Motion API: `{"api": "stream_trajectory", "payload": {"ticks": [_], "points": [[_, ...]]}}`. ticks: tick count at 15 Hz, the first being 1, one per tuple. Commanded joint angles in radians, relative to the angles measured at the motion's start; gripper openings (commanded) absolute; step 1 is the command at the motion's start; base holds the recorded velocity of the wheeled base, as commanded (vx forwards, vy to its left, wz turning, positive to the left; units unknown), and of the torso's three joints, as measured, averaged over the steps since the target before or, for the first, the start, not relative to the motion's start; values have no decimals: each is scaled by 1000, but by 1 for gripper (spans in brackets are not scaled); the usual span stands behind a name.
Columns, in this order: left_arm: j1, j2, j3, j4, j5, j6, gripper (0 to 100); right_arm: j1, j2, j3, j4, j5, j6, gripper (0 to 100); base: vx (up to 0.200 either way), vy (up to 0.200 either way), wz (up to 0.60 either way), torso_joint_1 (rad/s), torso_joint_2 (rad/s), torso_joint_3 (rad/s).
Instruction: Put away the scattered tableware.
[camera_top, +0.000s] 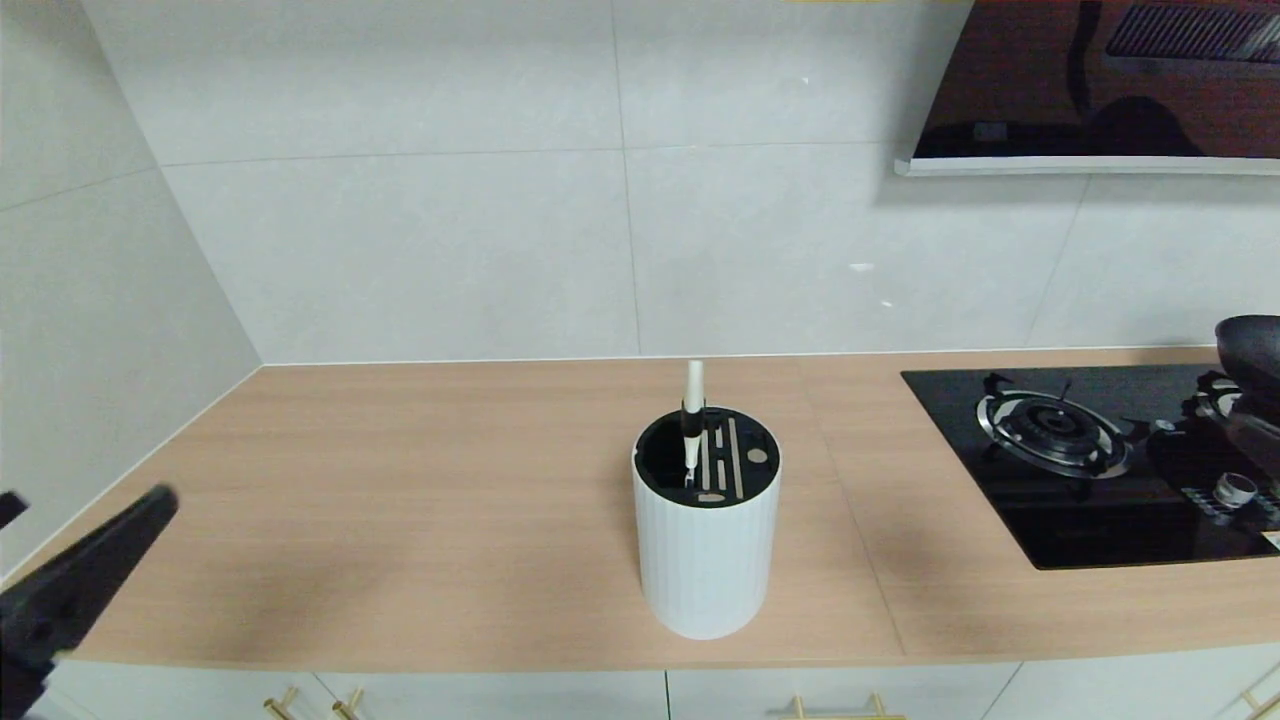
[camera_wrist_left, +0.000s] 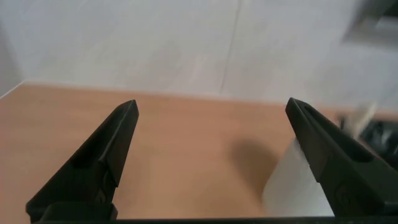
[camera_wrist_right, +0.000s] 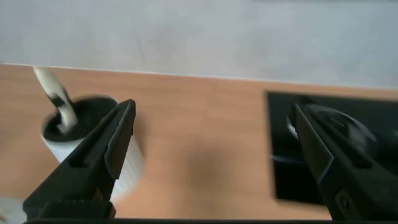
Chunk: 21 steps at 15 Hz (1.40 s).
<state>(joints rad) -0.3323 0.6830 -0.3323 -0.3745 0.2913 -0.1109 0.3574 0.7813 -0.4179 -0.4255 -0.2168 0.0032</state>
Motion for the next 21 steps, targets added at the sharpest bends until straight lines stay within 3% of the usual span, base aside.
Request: {"api": "stream_trajectory", "payload": {"ticks": [1,3,5,7,8,9,10,12,14,16,18,21], "points": [[87,-493,-132,496,-26,16,100,-143,-432,-19,323,4,-17,100,0,0,0,0,0,0],[116,-588,-129,520,-34,31,100,-213,-544,-33,419,1,-46,100,0,0,0,0,0,0],[133,-586,-114,506,49,26,100,-285,-606,-21,429,8,-46,100,0,0,0,0,0,0],[156,-585,-114,499,62,46,100,-298,-659,-7,447,8,-48,100,0,0,0,0,0,0],[187,-585,-114,496,63,89,100,-314,-708,-10,479,10,-48,100,0,0,0,0,0,0],[245,-586,-113,479,65,91,100,-348,-760,-6,525,16,-51,100,0,0,0,0,0,0],[291,-602,-106,476,57,96,100,-353,-781,-6,548,37,-54,100,0,0,0,0,0,0],[334,-683,-37,490,-20,119,100,-353,-781,37,548,50,-26,100,0,0,0,0,0,0],[335,-683,84,467,-23,105,100,-353,-781,156,539,83,-11,100,0,0,0,0,0,0],[335,-683,213,390,-35,120,100,-353,-781,310,412,129,-15,100,0,0,0,0,0,0],[335,-683,332,273,-119,155,100,-353,-781,418,274,183,-28,100,0,0,0,0,0,0],[334,-683,332,333,-138,158,100,-353,-781,418,295,203,-23,100,0,0,0,0,0,0]]}}
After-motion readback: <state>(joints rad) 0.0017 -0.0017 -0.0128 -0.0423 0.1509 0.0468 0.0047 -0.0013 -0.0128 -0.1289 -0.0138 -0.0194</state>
